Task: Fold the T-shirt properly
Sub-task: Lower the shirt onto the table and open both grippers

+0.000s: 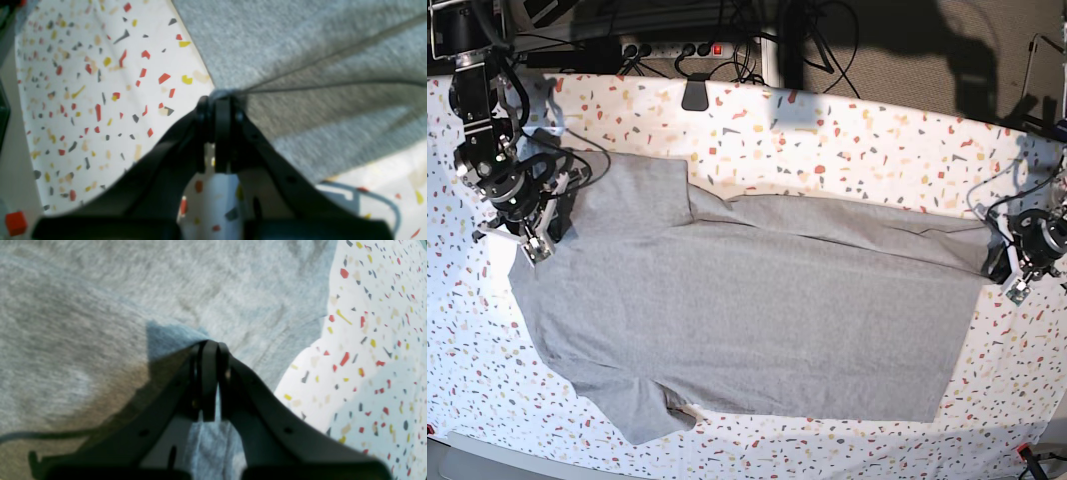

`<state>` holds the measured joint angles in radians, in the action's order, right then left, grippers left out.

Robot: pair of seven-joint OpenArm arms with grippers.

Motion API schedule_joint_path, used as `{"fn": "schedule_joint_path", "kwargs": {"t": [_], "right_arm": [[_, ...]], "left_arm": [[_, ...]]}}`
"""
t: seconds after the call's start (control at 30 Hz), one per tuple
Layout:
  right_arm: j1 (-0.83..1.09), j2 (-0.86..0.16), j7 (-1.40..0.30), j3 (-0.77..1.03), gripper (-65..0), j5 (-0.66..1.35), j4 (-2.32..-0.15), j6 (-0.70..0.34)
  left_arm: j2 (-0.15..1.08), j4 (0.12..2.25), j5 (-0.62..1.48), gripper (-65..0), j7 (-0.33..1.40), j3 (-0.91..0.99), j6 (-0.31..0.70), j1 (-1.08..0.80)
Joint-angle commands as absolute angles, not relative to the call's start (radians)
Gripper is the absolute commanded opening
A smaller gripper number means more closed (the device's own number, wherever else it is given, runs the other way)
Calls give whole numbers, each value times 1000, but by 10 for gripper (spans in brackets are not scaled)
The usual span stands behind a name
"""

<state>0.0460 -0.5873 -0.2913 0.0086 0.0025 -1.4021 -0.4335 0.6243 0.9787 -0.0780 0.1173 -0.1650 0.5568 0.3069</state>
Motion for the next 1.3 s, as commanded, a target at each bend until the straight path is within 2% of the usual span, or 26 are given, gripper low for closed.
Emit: {"fn": "schedule_joint_path", "kwargs": {"t": [0.0,0.17,0.57,0.6,0.67,0.7,0.73,0.77,1.1,1.27], "right_arm": [[22,-606,-273,19,-650,1,-1409,-440],[0,-607,-270,18,-650,0,-1377,-454],[0,-607,-263,18,-650,0,-1376,-454],[-2,-607,-262,18,-644,0,-1376,-454],[-12,-607,-262,18,-507,0,-1376,-453],[-19,-607,-263,19,-452,0,-1376,-453],[-26,-607,-263,19,-422,0,-1377,-449],[-33,-608,-271,19,-419,-1,-1377,-442],[-35,-611,-370,19,-419,-60,-1475,-434],[19,-612,-402,19,-419,-76,-1574,-434]], "left_arm": [[633,977,-91,-650,99,-158,546,344],[585,944,-230,-650,93,-158,546,371],[580,944,-236,-650,56,-158,545,374],[580,944,-235,-591,57,-158,545,376],[580,944,-234,-451,71,-158,543,385],[580,944,-232,-414,89,-158,542,390],[580,944,-222,-409,113,-158,542,397],[581,944,-206,-409,144,-158,542,404],[677,952,-53,-409,215,-158,552,416],[723,974,13,-420,285,-158,645,398]]}}
